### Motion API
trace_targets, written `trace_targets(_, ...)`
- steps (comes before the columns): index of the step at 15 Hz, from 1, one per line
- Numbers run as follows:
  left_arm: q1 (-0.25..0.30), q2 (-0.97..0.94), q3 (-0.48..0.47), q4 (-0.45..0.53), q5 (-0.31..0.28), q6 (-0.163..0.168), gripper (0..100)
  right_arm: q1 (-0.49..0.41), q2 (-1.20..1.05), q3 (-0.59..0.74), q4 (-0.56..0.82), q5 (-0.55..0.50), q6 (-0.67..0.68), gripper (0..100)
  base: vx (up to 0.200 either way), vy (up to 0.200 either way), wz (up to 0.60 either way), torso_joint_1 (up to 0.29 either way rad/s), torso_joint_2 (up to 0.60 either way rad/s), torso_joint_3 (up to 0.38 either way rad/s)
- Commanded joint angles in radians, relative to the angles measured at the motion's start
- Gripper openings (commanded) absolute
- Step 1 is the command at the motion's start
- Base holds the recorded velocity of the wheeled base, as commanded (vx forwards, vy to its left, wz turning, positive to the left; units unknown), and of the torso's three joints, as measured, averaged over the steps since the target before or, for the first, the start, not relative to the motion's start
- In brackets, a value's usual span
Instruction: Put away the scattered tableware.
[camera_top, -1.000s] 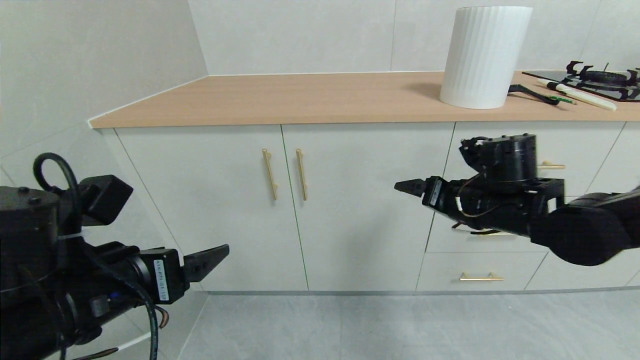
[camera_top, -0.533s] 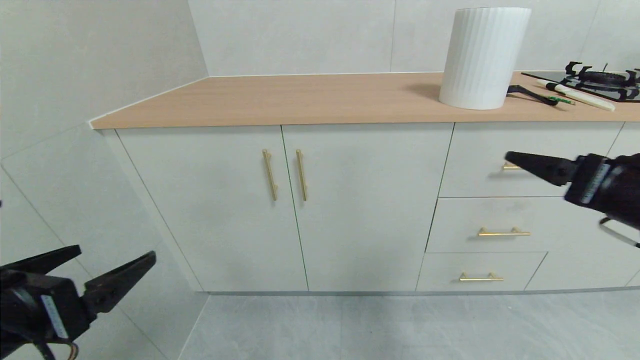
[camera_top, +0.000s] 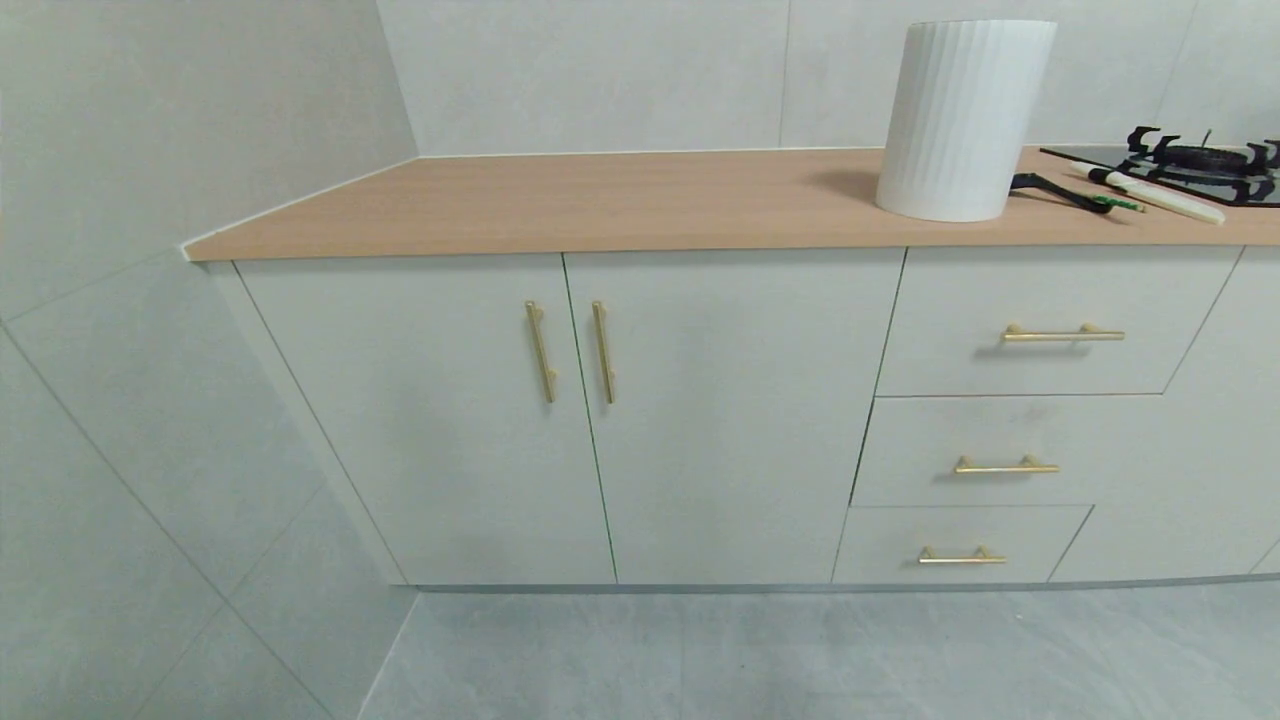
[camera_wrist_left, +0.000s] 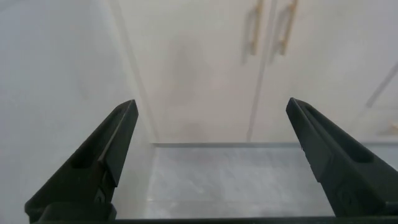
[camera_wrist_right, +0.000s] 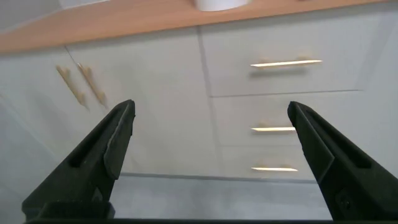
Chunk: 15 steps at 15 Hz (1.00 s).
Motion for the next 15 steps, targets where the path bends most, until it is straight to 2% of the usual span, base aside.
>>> trace_targets(1,0.059,-0.187,0.002,0.053,-0.001,0.025,100,-0.088,-0.280,0.022,0.124,-0.021,-0.083,100,0.000,0.000,0.00,0.000,0.00,0.000)
trace_targets(2,0.090,-0.235,0.008,0.101,-0.001,0.026,100,-0.125,-0.339,0.045,0.141,-0.021,-0.113,100,0.000,0.000,0.00,0.000,0.00,0.000)
trace_targets(3,0.098,-0.237,0.014,0.118,0.005,0.020,100,-0.148,-0.371,0.063,0.147,-0.020,-0.132,100,0.000,0.000,0.00,0.000,0.00,0.000)
trace_targets(6,0.173,-0.263,0.027,0.118,-0.009,0.023,100,-0.183,-0.438,0.160,0.142,-0.029,-0.147,100,0.000,0.000,0.00,0.000,0.00,0.000)
trace_targets(8,0.206,-0.326,0.094,0.119,-0.056,0.041,100,-0.183,-0.438,0.226,0.139,-0.049,-0.141,100,0.000,0.000,0.00,0.000,0.00,0.000)
trace_targets(10,0.211,-0.333,0.199,0.096,-0.075,0.034,100,-0.183,-0.438,0.359,0.081,-0.039,-0.147,100,0.000,0.000,0.00,0.000,0.00,0.000)
trace_targets(11,0.213,-0.333,0.249,0.064,-0.078,0.029,100,-0.183,-0.438,0.450,-0.008,-0.012,-0.147,100,0.000,0.000,0.00,0.000,0.00,0.000)
trace_targets(13,0.213,-0.333,0.392,-0.085,-0.105,0.034,100,-0.183,-0.438,0.589,-0.180,0.068,-0.144,100,0.000,0.000,0.00,0.000,0.00,0.000)
trace_targets(14,0.213,-0.333,0.427,-0.128,-0.122,0.034,100,-0.183,-0.438,0.589,-0.167,0.083,-0.138,100,0.000,0.000,0.00,0.000,0.00,0.000)
trace_targets(15,0.213,-0.333,0.484,-0.195,-0.181,0.025,100,-0.183,-0.438,0.589,-0.138,0.099,-0.130,100,0.000,0.000,0.00,0.000,0.00,0.000)
